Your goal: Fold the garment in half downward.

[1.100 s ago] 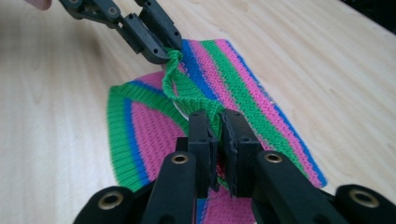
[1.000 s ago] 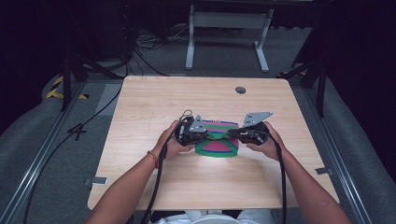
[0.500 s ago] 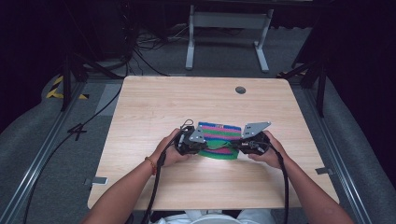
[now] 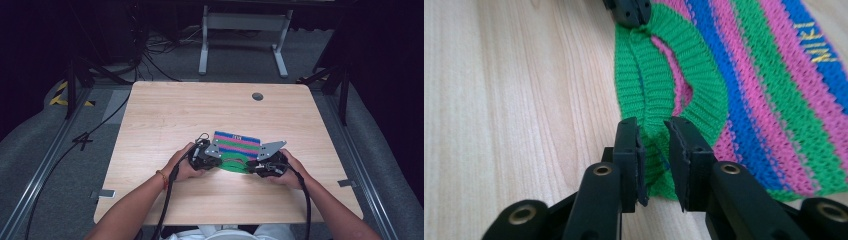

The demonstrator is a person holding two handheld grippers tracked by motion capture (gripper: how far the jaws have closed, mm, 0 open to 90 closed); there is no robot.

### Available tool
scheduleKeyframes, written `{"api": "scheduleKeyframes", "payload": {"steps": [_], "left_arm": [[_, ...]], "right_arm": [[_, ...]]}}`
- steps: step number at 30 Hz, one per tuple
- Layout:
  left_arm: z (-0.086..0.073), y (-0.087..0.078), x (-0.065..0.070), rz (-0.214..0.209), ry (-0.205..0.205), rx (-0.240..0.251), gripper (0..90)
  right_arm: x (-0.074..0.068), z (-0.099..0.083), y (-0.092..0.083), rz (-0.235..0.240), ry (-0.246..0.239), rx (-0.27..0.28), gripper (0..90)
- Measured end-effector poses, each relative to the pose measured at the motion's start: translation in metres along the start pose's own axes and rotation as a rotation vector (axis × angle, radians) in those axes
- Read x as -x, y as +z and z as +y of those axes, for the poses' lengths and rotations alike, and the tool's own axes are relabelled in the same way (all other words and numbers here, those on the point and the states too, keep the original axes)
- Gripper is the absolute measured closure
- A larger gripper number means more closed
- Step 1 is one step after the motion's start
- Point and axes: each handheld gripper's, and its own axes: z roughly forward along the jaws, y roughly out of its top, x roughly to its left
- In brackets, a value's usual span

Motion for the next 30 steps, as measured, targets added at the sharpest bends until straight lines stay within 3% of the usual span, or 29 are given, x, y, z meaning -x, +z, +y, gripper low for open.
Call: {"api": "scheduleKeyframes", "payload": {"steps": [7, 10, 12, 21, 24, 30], "left_arm": [[0.0, 0.001, 0.0, 0.007, -0.011, 0.002, 86.2], [-0.001, 0.001, -0.003, 0.018, -0.01, -0.001, 86.1], [-0.001, 0.002, -0.003, 0.024, -0.03, 0.013, 86.0], [0.001, 0.0, -0.006, 0.035, -0.029, -0.001, 78.5], [0.003, -0.013, -0.004, 0.064, -0.011, -0.001, 78.1], [-0.002, -0.035, -0.003, 0.108, -0.032, 0.003, 69.7]], "right_arm": [[0.008, -0.005, 0.008, -0.062, 0.025, -0.024, 73.8], [0.013, -0.008, 0.01, -0.047, 0.063, 0.004, 74.0], [0.015, -0.008, 0.011, -0.056, 0.068, 0.01, 74.0], [0.018, -0.007, 0.009, -0.073, 0.076, 0.031, 71.5], [0.016, -0.005, 0.002, -0.087, 0.072, 0.043, 69.0], [0.012, -0.002, -0.01, -0.113, 0.059, 0.055, 60.1]]}}
